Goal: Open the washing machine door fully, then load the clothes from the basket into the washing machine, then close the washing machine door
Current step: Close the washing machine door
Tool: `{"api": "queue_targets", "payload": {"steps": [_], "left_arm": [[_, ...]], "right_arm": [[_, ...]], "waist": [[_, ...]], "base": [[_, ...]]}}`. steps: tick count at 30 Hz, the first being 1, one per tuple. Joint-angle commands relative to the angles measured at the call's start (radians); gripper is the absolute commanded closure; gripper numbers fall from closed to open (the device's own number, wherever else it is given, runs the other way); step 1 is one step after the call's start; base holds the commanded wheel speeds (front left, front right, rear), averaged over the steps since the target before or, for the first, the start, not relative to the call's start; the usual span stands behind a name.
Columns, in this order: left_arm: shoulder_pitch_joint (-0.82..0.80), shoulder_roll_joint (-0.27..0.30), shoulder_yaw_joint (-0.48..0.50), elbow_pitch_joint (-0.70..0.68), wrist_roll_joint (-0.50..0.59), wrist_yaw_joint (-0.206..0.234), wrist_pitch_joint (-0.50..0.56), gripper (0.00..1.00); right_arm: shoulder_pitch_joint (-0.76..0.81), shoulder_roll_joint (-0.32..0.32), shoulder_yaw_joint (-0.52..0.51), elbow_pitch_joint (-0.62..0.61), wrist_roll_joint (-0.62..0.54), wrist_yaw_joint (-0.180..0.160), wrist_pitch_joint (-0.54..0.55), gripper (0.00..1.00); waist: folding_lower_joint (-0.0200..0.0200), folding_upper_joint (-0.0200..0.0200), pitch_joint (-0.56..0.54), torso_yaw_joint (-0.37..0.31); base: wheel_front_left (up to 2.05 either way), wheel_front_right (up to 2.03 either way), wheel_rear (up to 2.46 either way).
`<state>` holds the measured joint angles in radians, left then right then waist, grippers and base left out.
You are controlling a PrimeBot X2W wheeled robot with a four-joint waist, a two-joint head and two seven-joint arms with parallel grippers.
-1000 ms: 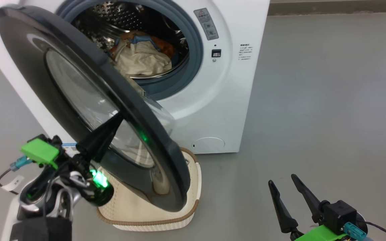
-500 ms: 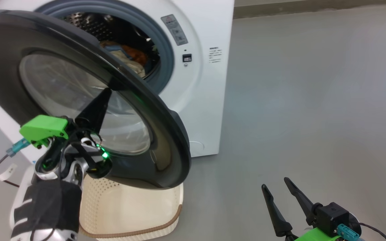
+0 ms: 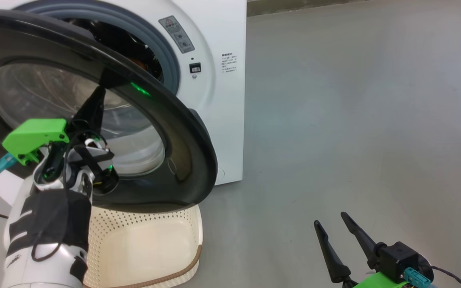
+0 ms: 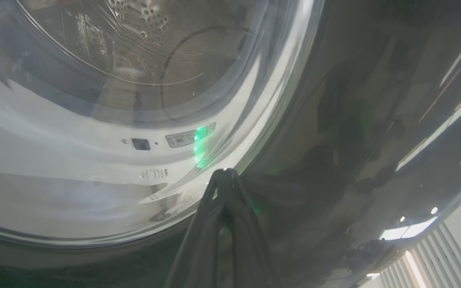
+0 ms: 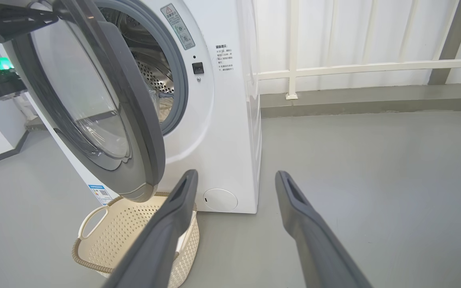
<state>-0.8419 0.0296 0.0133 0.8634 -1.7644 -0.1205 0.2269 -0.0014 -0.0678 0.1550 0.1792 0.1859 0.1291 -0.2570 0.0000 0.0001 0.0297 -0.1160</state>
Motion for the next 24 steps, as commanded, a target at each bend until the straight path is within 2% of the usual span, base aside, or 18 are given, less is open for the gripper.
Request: {"api": "queue_targets", "payload": {"steps": [1,8,13,14,18,19,21,23,24], "left_arm": [[-0.044,0.029,0.025,-0.024,0.008,-0.009,-0.005,1.00],[-0.003,0.042,-0.009,-0.059,0.103,-0.010,-0.041,1.00],[0.083,0.072,-0.078,-0.170,0.214,-0.010,-0.064,1.00],[0.105,0.082,-0.096,-0.193,0.243,-0.010,-0.077,0.97],[0.195,0.117,-0.150,-0.282,0.343,-0.010,-0.161,0.53],[0.220,0.124,-0.166,-0.305,0.366,-0.010,-0.180,0.39],[0.272,0.145,-0.206,-0.346,0.428,-0.010,-0.226,0.03],[0.320,0.168,-0.243,-0.372,0.492,-0.010,-0.279,0.00],[0.364,0.186,-0.281,-0.385,0.558,-0.010,-0.333,0.00]], "right_arm": [[-0.026,-0.006,0.026,-0.024,-0.008,0.002,-0.005,0.00],[-0.022,-0.002,0.010,-0.029,-0.010,0.002,-0.005,0.00],[-0.013,0.001,-0.004,-0.033,-0.008,0.002,-0.005,0.00],[-0.012,0.001,-0.006,-0.033,-0.008,0.002,-0.005,0.00],[-0.006,0.002,-0.016,-0.036,-0.006,0.002,-0.005,0.00],[-0.004,0.002,-0.020,-0.037,-0.006,0.002,-0.005,0.00],[0.002,0.002,-0.029,-0.042,-0.006,0.002,-0.005,0.00],[0.007,0.001,-0.034,-0.045,-0.007,0.002,-0.005,0.00],[0.012,0.001,-0.041,-0.047,-0.007,0.002,-0.005,0.00]], "waist": [[0.0000,-0.0001,0.000,0.000],[0.0000,-0.0001,-0.004,0.023],[0.0000,-0.0001,-0.014,0.051],[0.0000,-0.0001,-0.016,0.057],[0.0000,-0.0001,-0.025,0.078],[0.0000,-0.0001,-0.027,0.084],[0.0000,-0.0001,-0.031,0.098],[0.0000,-0.0001,-0.032,0.112],[0.0000,-0.0001,-0.034,0.125]], "base": [[0.00,0.00,0.00],[0.00,0.00,0.00],[0.00,0.00,0.00],[0.00,0.00,0.00],[0.00,0.00,0.00],[0.00,0.00,0.00],[0.00,0.00,0.00],[0.00,0.00,0.00],[0.00,0.00,0.00]]}}
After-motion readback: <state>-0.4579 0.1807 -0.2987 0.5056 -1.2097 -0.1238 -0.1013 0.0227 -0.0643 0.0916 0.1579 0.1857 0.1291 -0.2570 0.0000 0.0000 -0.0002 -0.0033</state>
